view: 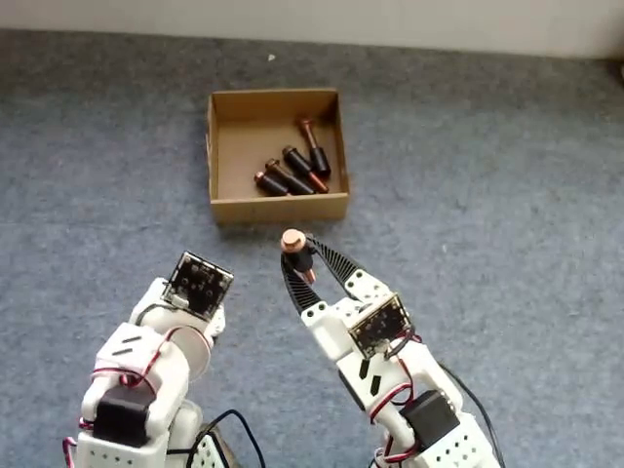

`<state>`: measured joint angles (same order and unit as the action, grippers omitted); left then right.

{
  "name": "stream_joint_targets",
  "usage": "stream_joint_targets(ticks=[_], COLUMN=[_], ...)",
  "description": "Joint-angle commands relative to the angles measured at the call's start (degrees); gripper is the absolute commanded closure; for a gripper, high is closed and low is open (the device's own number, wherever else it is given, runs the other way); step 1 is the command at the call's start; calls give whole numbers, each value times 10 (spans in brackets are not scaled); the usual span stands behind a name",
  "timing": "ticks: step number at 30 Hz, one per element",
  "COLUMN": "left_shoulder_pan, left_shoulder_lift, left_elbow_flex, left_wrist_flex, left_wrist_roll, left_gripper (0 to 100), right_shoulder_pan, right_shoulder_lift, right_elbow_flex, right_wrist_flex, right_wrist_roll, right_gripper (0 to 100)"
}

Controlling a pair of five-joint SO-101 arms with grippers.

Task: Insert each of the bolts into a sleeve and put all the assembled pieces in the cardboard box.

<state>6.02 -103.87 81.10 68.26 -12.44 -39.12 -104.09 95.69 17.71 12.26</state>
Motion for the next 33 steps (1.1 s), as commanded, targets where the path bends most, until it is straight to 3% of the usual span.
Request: stream_joint_targets(ticks=[1, 8, 14, 22, 33], left_shoulder_pan=[-63, -73, -70, -73, -74], left_shoulder_lift=[-4, -4, -4, -4, -4], left_elbow_flex=[43, 107, 111, 111, 111], left_wrist_flex=[-1, -1, -1, -1, 0], left_wrist_roll=[-13, -14, -14, -14, -14], left_gripper=[995, 994, 994, 994, 994], right_shoulder_pan=[7, 56, 58, 59, 65], right_shoulder_lift=[-6, -5, 44, 345, 807], right_elbow_flex=[58, -3, -90, -226, -397], right_wrist_flex=[12, -35, -40, -210, -528], right_wrist_roll=[-2, -47, -46, -46, -46], right_gripper=[993, 993, 993, 993, 993])
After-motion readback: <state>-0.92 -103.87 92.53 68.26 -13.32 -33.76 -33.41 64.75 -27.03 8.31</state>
